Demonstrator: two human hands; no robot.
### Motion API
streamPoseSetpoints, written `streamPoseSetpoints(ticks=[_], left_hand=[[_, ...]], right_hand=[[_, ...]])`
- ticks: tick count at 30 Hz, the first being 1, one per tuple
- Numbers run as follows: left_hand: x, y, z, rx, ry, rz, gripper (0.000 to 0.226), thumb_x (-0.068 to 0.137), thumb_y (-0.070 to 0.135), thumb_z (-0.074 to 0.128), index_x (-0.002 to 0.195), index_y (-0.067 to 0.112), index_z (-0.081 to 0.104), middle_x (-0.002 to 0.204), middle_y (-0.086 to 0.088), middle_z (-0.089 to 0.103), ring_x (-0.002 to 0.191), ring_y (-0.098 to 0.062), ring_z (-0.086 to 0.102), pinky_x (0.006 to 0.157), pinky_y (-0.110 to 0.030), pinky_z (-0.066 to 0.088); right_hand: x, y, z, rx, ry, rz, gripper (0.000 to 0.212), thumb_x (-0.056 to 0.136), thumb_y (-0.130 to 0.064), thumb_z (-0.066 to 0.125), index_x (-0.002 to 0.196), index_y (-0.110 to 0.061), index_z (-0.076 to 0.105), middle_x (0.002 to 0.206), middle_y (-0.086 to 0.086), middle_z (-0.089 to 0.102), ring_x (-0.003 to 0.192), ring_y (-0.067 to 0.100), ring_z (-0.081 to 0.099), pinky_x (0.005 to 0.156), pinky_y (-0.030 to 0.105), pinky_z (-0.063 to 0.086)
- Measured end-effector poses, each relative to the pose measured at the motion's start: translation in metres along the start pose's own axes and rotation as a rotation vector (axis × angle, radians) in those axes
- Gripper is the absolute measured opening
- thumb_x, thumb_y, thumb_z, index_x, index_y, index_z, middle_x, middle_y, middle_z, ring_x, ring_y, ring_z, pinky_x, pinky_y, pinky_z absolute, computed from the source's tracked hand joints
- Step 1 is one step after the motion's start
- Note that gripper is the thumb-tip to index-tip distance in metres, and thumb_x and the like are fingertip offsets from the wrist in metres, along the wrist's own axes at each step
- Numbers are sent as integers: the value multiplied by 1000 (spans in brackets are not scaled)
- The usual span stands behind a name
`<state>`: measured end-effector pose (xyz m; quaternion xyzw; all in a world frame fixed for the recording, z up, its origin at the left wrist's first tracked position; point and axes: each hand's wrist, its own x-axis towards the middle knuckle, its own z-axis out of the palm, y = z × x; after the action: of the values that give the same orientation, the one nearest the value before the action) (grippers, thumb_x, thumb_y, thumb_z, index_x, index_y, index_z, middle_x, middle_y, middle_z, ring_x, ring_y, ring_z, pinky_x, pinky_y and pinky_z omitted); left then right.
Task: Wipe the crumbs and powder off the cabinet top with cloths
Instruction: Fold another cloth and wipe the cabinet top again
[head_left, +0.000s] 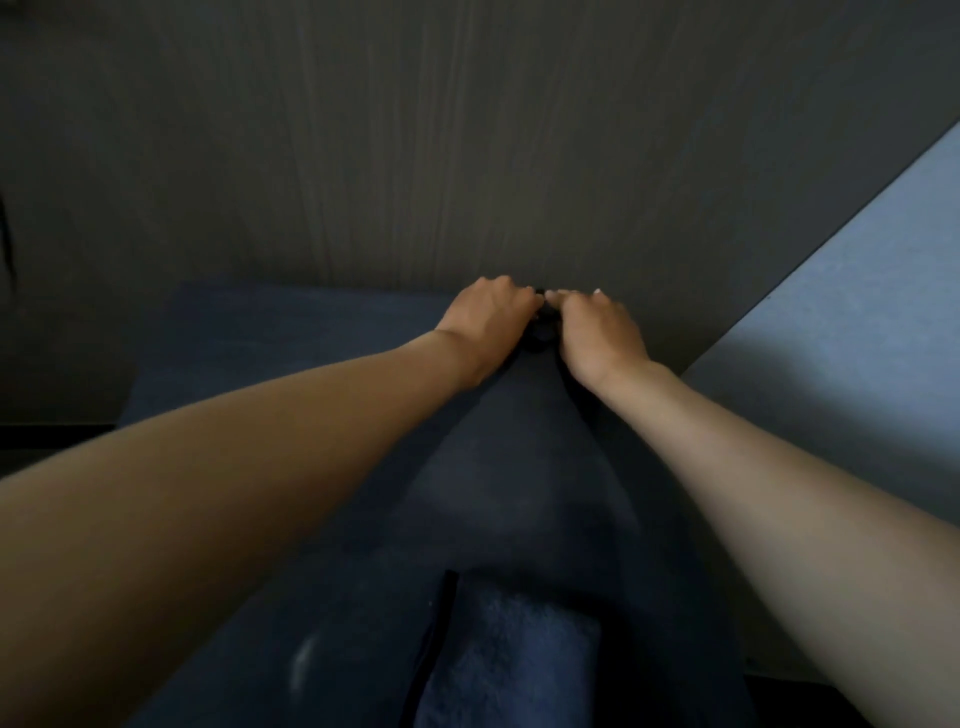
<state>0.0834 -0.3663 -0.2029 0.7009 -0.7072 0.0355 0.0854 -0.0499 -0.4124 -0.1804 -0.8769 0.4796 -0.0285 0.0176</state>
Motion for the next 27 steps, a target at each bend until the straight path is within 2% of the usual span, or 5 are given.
streamPoseSetpoints(ticks=[10,14,18,22,27], left_hand=[[-89,-34,-19,-91,-22,104,33,104,24,39,133,19,56,137,-2,59,115,-26,62,85,-41,49],[-123,-49,-29,-99,-102,122,41,105,25,41,146,23,45,152,4,44,126,-22,55,94,-40,48],[-156,-67,-33,-152,-97,139,43,103,24,48,145,25,47,151,5,46,122,-26,60,90,-47,52],[-189,-83,-46,-229,-77,102,50,99,43,32,144,27,49,148,7,49,127,-19,56,94,-45,53],[-252,-99,-53,-306,-47,17,55,97,22,61,147,33,44,151,13,42,138,-2,39,111,-33,42]], right_hand=[[-65,-74,-2,-142,30,-28,29,97,-11,43,122,-12,56,122,8,60,108,29,62,79,38,50],[-95,-106,-2,-129,-15,-5,35,92,-12,50,126,-11,55,123,8,59,110,26,60,80,36,50],[-115,-133,-5,-120,-20,-45,33,94,-12,48,126,-8,55,124,10,59,113,26,58,84,35,48],[-124,-162,-7,-102,1,-111,32,96,-11,47,126,-6,56,123,11,59,114,26,56,85,36,48],[-154,-204,-5,-135,-52,-190,33,87,-18,61,118,-7,67,117,12,66,110,25,61,85,34,50]])
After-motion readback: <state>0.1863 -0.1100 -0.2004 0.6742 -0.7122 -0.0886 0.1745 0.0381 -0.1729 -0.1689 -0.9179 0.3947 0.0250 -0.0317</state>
